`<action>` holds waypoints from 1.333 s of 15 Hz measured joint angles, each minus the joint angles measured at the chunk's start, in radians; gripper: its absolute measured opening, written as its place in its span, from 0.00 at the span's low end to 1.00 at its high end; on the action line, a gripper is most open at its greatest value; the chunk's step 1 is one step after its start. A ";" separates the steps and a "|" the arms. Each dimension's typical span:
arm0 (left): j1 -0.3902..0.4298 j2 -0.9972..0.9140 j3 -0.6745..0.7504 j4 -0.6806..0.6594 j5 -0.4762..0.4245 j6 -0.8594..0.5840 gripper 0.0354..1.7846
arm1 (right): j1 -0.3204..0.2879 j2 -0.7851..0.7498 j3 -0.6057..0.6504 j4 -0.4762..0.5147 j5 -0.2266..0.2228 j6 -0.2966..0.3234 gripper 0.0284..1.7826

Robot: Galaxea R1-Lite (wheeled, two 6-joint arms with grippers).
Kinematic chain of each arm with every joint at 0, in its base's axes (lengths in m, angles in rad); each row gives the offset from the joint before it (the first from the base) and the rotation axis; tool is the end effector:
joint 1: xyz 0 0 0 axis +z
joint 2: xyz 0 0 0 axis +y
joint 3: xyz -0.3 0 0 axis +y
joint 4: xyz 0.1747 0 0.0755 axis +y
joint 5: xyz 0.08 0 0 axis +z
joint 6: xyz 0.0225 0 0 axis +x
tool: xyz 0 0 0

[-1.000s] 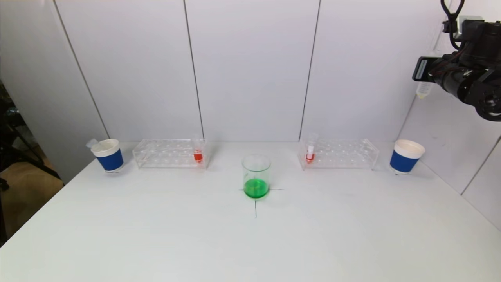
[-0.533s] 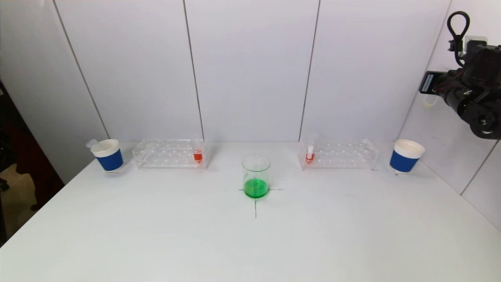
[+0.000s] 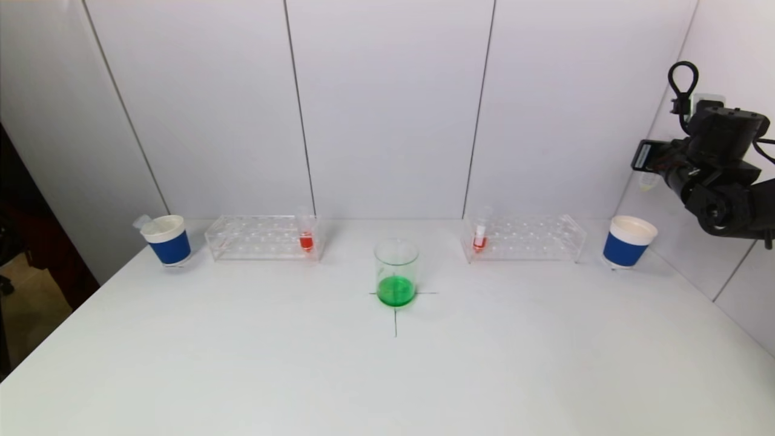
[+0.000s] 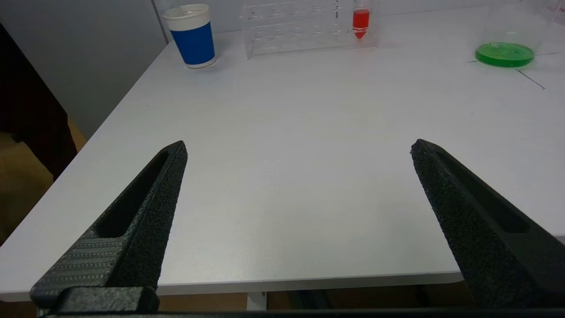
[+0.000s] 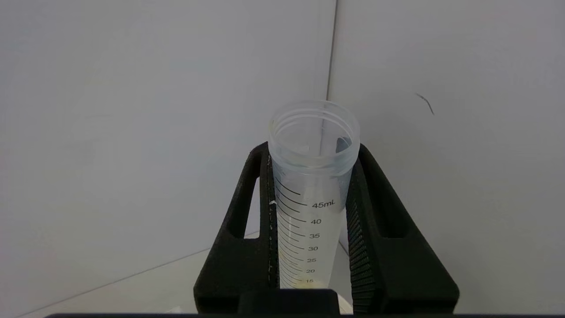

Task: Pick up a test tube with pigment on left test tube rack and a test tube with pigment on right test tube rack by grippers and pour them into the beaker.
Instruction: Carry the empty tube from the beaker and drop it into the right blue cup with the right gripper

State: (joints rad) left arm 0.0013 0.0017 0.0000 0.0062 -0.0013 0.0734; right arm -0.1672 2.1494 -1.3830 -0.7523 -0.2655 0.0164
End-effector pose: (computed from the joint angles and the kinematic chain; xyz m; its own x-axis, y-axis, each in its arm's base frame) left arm -0.0227 -0.0001 0.0749 1.0000 0.0000 -0.0079 0.0006 0.9973 0.0733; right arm 0.4368 -0.0797 0.1830 0.9077 -0.4193 -0.0136 0.4195 0.9077 0.0127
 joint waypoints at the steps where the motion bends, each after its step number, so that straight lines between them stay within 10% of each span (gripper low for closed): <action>1: 0.000 0.000 0.000 0.000 0.000 0.000 0.99 | -0.005 0.014 0.000 -0.006 0.000 0.013 0.27; 20: 0.000 0.000 0.000 0.000 0.000 0.000 0.99 | -0.044 0.211 -0.006 -0.130 -0.003 0.025 0.27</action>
State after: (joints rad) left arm 0.0013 0.0017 0.0000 0.0057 -0.0013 0.0734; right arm -0.2115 2.3602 -1.3894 -0.8821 -0.2683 0.0413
